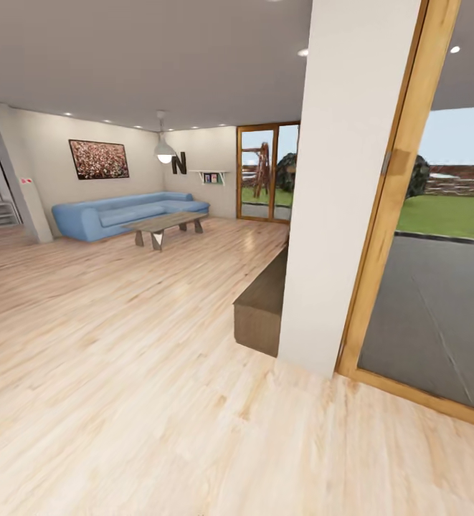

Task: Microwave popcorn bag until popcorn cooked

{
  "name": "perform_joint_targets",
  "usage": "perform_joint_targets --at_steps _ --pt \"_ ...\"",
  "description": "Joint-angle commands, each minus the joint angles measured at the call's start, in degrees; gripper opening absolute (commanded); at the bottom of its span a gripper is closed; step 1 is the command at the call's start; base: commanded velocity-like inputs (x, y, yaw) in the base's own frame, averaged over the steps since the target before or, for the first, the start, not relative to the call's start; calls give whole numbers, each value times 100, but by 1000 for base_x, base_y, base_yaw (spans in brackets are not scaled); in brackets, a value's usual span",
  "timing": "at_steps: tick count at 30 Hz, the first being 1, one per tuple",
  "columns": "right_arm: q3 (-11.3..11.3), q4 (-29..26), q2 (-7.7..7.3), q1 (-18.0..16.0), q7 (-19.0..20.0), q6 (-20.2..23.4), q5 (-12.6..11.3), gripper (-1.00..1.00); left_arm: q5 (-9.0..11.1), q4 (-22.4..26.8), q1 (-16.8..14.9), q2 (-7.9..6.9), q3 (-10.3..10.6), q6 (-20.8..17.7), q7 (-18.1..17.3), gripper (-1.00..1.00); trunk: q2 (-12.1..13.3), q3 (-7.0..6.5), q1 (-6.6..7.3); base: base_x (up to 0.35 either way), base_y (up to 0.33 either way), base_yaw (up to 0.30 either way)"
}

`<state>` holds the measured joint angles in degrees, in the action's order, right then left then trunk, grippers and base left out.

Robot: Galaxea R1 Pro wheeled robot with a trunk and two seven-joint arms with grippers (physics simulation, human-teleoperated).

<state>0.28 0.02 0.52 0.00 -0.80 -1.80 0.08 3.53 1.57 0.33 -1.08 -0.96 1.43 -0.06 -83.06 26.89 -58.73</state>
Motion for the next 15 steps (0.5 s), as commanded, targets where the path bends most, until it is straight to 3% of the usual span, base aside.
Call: perform_joint_targets --at_steps 1,15 --pt "4 1 1 0 -8 -19 1 100 31 8 3 -2 -4 6 -1 100 -2 4 0 0 0 276" --pt "8 3 1 0 -8 -22 18 100 34 1 3 2 -8 6 6 100 -2 4 0 0 0 277"
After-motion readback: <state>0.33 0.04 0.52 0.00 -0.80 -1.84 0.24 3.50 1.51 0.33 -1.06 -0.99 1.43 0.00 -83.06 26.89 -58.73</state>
